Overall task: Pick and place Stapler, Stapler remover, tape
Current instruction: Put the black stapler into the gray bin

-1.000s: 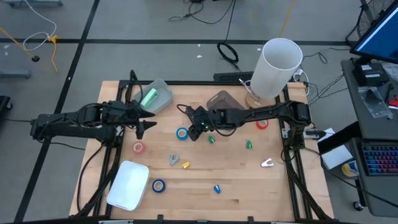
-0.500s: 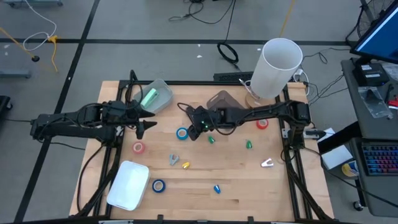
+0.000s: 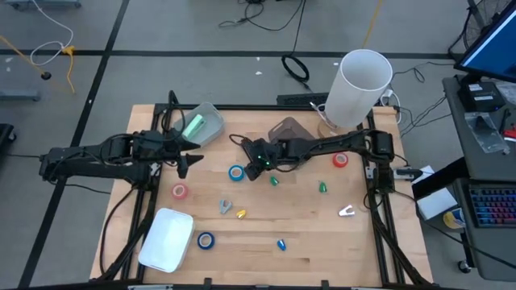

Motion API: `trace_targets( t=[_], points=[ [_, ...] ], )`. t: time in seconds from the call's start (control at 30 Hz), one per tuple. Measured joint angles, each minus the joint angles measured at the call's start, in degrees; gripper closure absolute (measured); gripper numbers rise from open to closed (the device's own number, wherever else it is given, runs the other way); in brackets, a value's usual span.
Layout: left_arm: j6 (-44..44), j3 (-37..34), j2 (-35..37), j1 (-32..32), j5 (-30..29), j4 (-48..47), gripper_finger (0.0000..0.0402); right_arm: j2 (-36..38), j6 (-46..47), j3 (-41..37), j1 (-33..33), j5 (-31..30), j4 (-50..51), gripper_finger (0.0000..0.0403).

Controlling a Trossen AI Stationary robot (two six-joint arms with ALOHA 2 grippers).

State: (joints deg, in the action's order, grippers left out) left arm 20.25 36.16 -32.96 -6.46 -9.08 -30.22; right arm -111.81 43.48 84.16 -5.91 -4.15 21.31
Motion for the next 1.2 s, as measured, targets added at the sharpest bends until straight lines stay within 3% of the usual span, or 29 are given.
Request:
trace_targets(
  t=[1.03, 1.2],
  points=[
    [-0.5, 0.0, 0.0, 0.0, 0.0, 0.0, 0.0167, -1.1, 0.4, 0.2, -0.5, -0.7, 1.0, 0.01],
    [-0.5, 0.0, 0.0, 0.0, 0.0, 0.0, 0.0167, -1.1, -0.7, 0.2, -0.6, -3.9, 2.4, 0.0099]
  ],
)
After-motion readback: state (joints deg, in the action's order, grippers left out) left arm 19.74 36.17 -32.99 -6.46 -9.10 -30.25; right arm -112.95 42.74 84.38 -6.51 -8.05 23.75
